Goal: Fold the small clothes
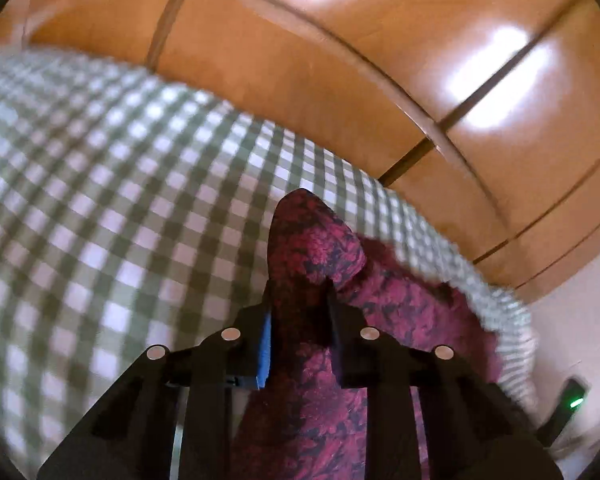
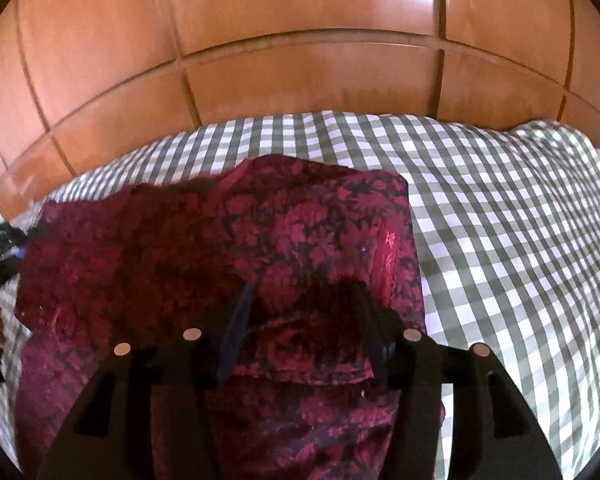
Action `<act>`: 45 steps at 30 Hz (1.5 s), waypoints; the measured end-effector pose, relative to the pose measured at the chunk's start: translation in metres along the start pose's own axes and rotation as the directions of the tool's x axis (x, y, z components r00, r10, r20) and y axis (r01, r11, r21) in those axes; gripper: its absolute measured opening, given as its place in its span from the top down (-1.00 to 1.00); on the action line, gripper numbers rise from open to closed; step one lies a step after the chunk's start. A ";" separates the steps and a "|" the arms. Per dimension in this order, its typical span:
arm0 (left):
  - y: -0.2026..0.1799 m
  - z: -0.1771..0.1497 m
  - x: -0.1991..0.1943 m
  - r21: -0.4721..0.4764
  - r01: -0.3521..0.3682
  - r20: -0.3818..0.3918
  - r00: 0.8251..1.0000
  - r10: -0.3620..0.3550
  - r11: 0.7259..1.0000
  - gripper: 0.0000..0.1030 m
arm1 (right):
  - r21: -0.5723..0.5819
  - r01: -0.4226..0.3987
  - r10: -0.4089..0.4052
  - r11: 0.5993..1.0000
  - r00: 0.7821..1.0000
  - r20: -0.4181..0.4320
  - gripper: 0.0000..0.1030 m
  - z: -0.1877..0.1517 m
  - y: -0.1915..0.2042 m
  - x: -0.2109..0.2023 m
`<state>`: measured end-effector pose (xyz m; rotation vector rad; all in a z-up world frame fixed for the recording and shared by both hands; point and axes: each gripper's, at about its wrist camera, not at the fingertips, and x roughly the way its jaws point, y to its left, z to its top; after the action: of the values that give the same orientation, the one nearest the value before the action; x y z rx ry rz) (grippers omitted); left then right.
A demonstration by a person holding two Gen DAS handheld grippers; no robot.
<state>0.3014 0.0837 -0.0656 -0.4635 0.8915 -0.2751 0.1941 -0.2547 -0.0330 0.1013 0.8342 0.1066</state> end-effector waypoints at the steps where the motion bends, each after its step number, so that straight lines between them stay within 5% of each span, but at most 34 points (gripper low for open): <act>1: -0.004 -0.004 0.003 0.040 -0.058 0.001 0.998 0.058 0.998 0.57 | -0.036 0.024 -0.024 0.999 1.000 0.001 -0.03 -0.004 0.005 0.003; 6: -0.013 -0.007 0.037 0.112 -0.247 -0.014 0.968 0.250 0.963 0.44 | -0.095 0.082 -0.080 0.992 0.996 0.024 -0.04 -0.007 0.019 0.017; 9: -0.025 -0.003 0.039 0.160 -0.357 0.009 0.933 0.360 0.920 -0.04 | -0.089 0.092 -0.089 0.992 0.995 0.041 -0.04 -0.008 0.018 0.023; 14: -0.037 -0.016 -0.016 0.144 -0.376 0.125 0.924 0.360 0.915 -0.06 | -0.083 0.092 -0.088 0.992 0.995 0.052 -0.05 -0.009 0.018 0.022; 16: -0.047 -0.034 -0.036 0.192 -0.347 0.155 0.934 0.321 0.918 -0.08 | -0.082 0.098 -0.094 0.992 0.994 0.051 -0.06 -0.008 0.019 0.023; 18: -0.058 -0.055 -0.030 0.284 -0.337 0.101 0.942 0.321 0.898 -0.22 | -0.079 0.097 -0.093 0.992 0.994 0.049 -0.06 -0.008 0.020 0.022; 20: -0.060 -0.069 -0.008 0.346 -0.369 0.023 0.922 0.386 0.862 -0.25 | -0.082 0.093 -0.091 0.992 0.995 0.031 -0.11 -0.005 0.019 0.019; 24: -0.049 -0.060 -0.018 0.210 -0.334 -0.020 0.938 0.345 0.919 -0.27 | -0.007 0.037 -0.037 0.999 0.999 -0.004 -0.76 -0.002 0.011 -0.010; 29: -0.050 -0.072 -0.052 0.214 -0.321 -0.001 0.944 0.329 0.923 -0.29 | 0.034 -0.021 0.022 0.999 1.000 -0.002 -0.79 -0.024 -0.003 -0.049; 37: 0.000 -0.136 -0.117 0.149 -0.190 -0.127 0.970 0.210 0.970 -0.42 | 0.075 -0.075 0.085 0.994 0.988 -0.132 -0.79 -0.107 -0.040 -0.087; 45: 0.032 -0.212 -0.193 0.114 -0.010 -0.208 0.978 0.034 0.993 -0.15 | 0.151 -0.219 0.254 0.964 0.926 -0.278 -0.54 -0.195 -0.051 -0.128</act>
<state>0.0174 0.1338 -0.0647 -0.3230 1.0805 -0.3565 -0.0333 -0.3132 -0.0760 0.3042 1.1257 0.3069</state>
